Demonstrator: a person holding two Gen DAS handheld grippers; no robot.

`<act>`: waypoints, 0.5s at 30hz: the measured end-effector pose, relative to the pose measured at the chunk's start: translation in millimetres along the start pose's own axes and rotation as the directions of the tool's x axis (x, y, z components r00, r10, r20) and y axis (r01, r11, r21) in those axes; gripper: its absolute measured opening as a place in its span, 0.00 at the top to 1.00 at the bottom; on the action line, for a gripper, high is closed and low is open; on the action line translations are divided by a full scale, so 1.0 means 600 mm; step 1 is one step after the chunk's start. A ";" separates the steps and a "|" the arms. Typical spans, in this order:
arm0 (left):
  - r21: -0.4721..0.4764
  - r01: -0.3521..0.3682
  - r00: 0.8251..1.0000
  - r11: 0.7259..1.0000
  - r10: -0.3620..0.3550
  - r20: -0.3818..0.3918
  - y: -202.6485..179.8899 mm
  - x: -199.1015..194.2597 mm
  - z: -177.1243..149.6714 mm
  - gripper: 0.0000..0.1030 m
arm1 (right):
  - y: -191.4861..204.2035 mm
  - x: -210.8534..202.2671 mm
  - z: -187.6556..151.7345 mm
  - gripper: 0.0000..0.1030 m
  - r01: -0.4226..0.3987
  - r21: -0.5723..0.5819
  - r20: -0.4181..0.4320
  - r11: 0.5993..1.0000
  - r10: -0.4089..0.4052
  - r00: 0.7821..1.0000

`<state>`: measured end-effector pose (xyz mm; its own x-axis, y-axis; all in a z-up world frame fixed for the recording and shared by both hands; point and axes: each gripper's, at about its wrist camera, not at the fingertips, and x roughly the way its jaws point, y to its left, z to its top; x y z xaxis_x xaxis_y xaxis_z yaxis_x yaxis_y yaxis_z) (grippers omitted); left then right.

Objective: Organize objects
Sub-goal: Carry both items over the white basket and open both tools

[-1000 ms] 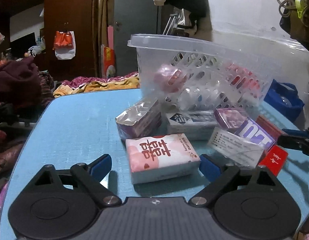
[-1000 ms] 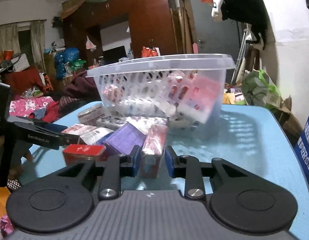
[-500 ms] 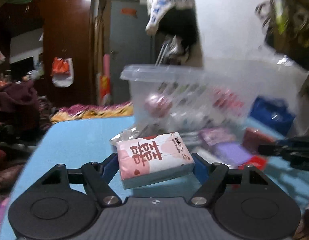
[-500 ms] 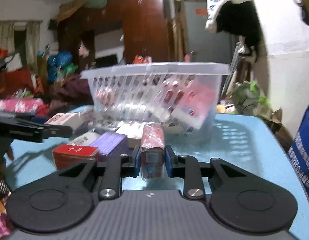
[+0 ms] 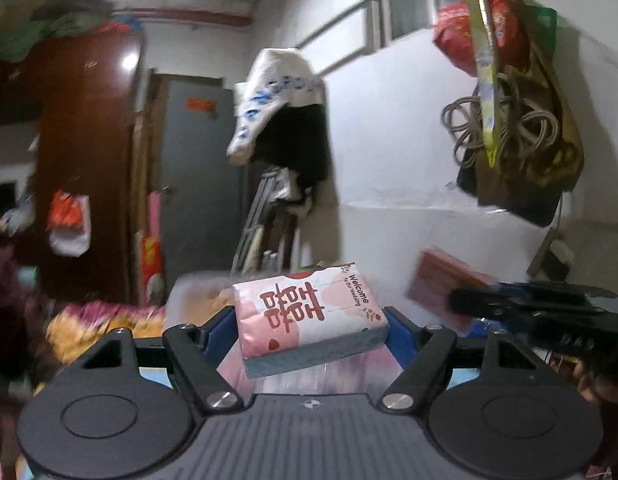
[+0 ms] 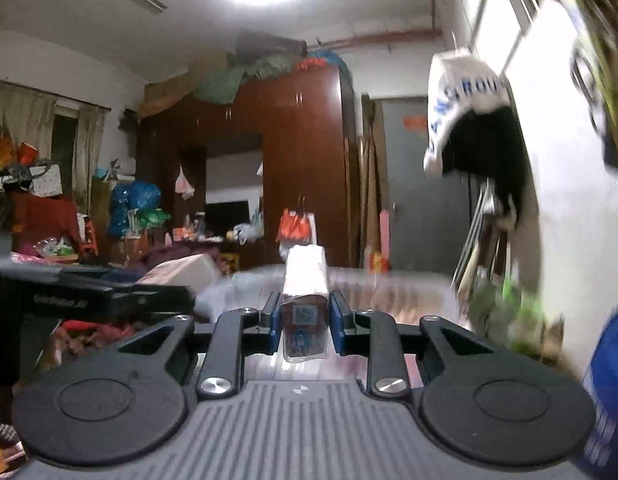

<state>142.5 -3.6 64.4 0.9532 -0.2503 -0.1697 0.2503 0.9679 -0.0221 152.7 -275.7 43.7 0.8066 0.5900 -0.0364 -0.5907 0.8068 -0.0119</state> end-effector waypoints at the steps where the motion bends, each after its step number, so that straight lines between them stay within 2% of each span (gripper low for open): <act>1: 0.011 -0.006 1.000 1.000 0.006 -0.025 0.000 0.031 0.027 0.23 | -0.003 0.022 0.024 0.73 0.017 -0.020 0.001 1.000 -0.017 1.000; 3: 0.013 -0.044 0.995 0.999 0.045 -0.089 0.006 0.082 0.053 0.23 | -0.019 0.076 0.058 0.73 0.054 -0.041 -0.041 0.998 -0.056 0.998; 4: -0.015 -0.054 0.990 0.998 0.051 -0.128 0.017 0.109 0.059 0.23 | -0.031 0.102 0.067 0.73 0.050 -0.025 -0.072 0.998 -0.052 0.996; 6: -0.031 -0.044 0.984 0.999 0.038 -0.173 0.032 0.148 0.060 0.22 | -0.052 0.145 0.075 0.73 0.036 0.003 -0.122 0.999 -0.035 0.992; 8: -0.022 -0.068 0.974 0.997 0.062 -0.219 0.043 0.186 0.056 0.21 | -0.058 0.173 0.075 0.73 0.056 -0.021 -0.148 0.998 -0.058 0.987; 9: -0.032 -0.084 0.969 0.996 0.075 -0.235 0.048 0.199 0.053 0.20 | -0.061 0.185 0.074 0.67 0.059 -0.024 -0.166 0.998 -0.062 0.984; 10: -0.052 -0.106 0.967 0.993 0.090 -0.236 0.055 0.204 0.050 0.20 | -0.065 0.196 0.073 0.48 0.058 -0.018 -0.194 0.998 -0.060 0.979; 11: -0.074 -0.118 0.970 0.990 0.099 -0.223 0.058 0.195 0.048 0.19 | -0.070 0.197 0.069 0.40 0.069 -0.003 -0.197 0.998 -0.068 0.978; 13: -0.099 -0.106 0.983 0.989 0.089 -0.164 0.060 0.153 0.046 0.14 | -0.068 0.162 0.064 0.05 0.083 0.016 -0.137 0.996 -0.080 0.987; 14: -0.097 -0.090 0.989 0.991 0.077 -0.128 0.057 0.130 0.045 0.07 | -0.063 0.132 0.056 0.00 0.077 0.026 -0.098 0.997 -0.074 0.992; 15: -0.090 -0.073 0.993 0.993 0.064 -0.096 0.056 0.103 0.040 0.03 | -0.057 0.110 0.050 0.00 0.062 0.032 -0.079 0.998 -0.060 0.995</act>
<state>213.6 12.9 76.9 0.9466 -0.1848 -0.2642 0.1642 0.9815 -0.0984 226.8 -263.6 71.6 0.8361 0.5366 -0.1142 -0.5383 0.8426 0.0182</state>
